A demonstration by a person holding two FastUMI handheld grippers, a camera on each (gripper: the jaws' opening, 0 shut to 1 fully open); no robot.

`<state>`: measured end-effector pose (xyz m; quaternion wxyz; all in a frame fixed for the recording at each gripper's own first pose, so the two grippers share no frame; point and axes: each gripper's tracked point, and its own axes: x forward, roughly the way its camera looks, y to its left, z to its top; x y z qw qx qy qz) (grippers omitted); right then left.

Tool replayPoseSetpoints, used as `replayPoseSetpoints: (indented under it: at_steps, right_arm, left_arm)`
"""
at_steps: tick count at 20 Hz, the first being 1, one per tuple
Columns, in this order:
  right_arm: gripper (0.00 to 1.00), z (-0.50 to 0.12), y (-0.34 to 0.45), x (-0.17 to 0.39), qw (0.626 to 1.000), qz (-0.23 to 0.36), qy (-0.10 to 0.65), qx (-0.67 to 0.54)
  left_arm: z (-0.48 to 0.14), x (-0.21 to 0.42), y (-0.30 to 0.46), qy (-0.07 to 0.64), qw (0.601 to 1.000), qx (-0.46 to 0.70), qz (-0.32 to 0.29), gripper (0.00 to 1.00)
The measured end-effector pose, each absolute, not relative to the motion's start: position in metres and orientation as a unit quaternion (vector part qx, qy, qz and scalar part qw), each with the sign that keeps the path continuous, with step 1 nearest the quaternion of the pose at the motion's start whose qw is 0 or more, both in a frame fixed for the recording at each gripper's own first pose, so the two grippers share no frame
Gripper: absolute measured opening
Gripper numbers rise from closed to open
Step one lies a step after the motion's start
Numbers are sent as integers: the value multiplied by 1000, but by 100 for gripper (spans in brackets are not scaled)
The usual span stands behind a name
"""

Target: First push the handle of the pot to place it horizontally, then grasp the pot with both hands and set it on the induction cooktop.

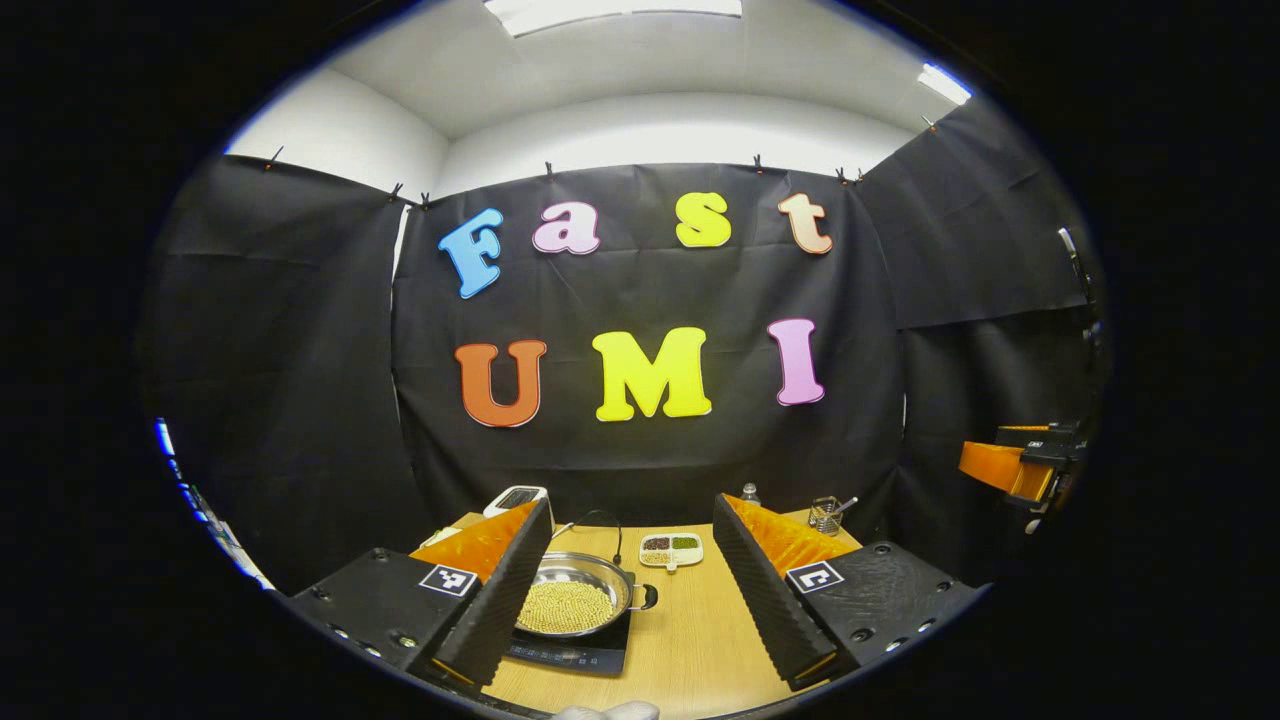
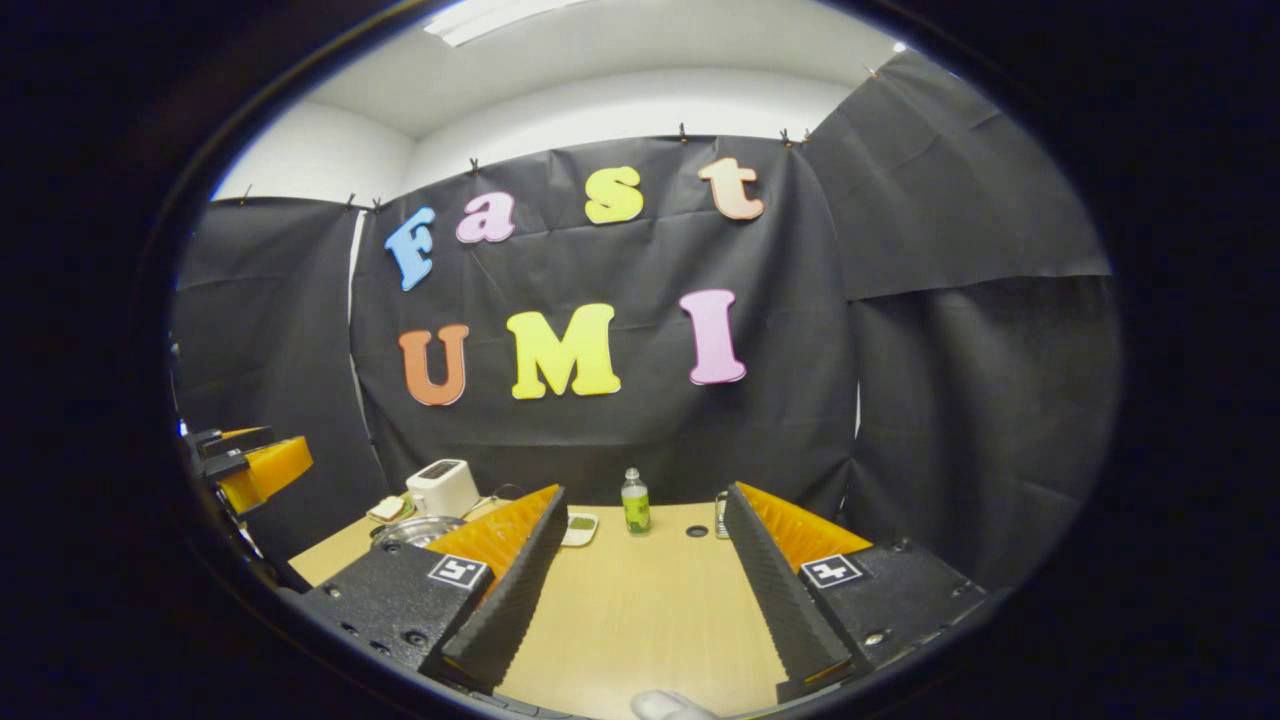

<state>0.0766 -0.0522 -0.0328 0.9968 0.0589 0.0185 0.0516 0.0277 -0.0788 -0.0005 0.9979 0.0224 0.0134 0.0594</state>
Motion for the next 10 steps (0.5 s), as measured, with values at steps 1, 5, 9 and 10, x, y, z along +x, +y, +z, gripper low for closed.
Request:
replayPoseSetpoints:
  at_steps: [1, 5, 9, 10]
  right_arm:
    - [99, -32, -52, 77, 997, 50, 17, 59]
    - [96, -32, -54, 83, 997, 51, 20, 56]
    - [99, -33, -53, 87, 997, 54, 23, 54]
    - [99, -34, -53, 90, 997, 55, 22, 54]
  left_arm:
    - [0, 29, -80, 12, 998, 23, 57, 96]
    - [4, 35, -83, 10, 998, 27, 53, 96]
    - [2, 39, -88, 13, 998, 28, 51, 96]
    - [1, 39, -88, 14, 998, 30, 52, 96]
